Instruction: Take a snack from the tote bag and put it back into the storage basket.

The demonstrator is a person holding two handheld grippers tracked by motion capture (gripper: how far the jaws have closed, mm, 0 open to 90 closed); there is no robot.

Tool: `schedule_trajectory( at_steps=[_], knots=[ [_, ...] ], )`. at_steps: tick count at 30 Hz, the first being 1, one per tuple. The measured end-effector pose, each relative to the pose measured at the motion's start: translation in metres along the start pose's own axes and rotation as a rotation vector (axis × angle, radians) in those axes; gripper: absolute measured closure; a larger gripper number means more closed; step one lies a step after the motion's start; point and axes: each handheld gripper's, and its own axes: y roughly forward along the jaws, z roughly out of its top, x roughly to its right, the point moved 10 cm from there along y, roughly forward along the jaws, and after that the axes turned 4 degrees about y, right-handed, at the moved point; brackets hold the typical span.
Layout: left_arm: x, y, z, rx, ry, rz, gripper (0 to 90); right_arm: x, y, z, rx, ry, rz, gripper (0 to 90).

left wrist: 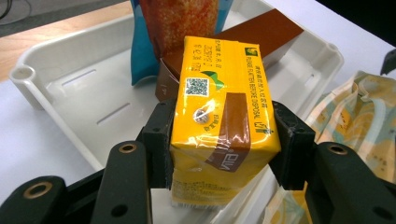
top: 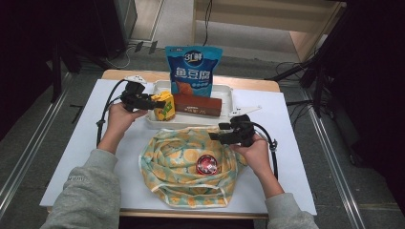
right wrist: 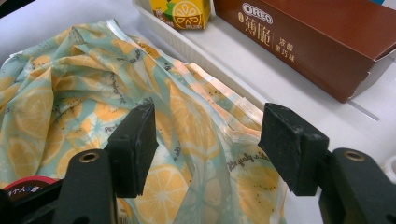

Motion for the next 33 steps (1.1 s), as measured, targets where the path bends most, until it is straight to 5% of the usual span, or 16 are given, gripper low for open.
schedule_trajectory(
  at_steps=[13, 33],
  knots=[
    [0.007, -0.001, -0.004, -0.024, 0.032, 0.006, 48.6, -0.001, 0.001, 0.0, -0.003, -0.002, 0.001, 37.1],
    [0.009, -0.017, -0.015, -0.037, 0.001, 0.034, 38.2, -0.002, 0.005, 0.006, -0.001, -0.018, 0.014, 36.9]
  ],
)
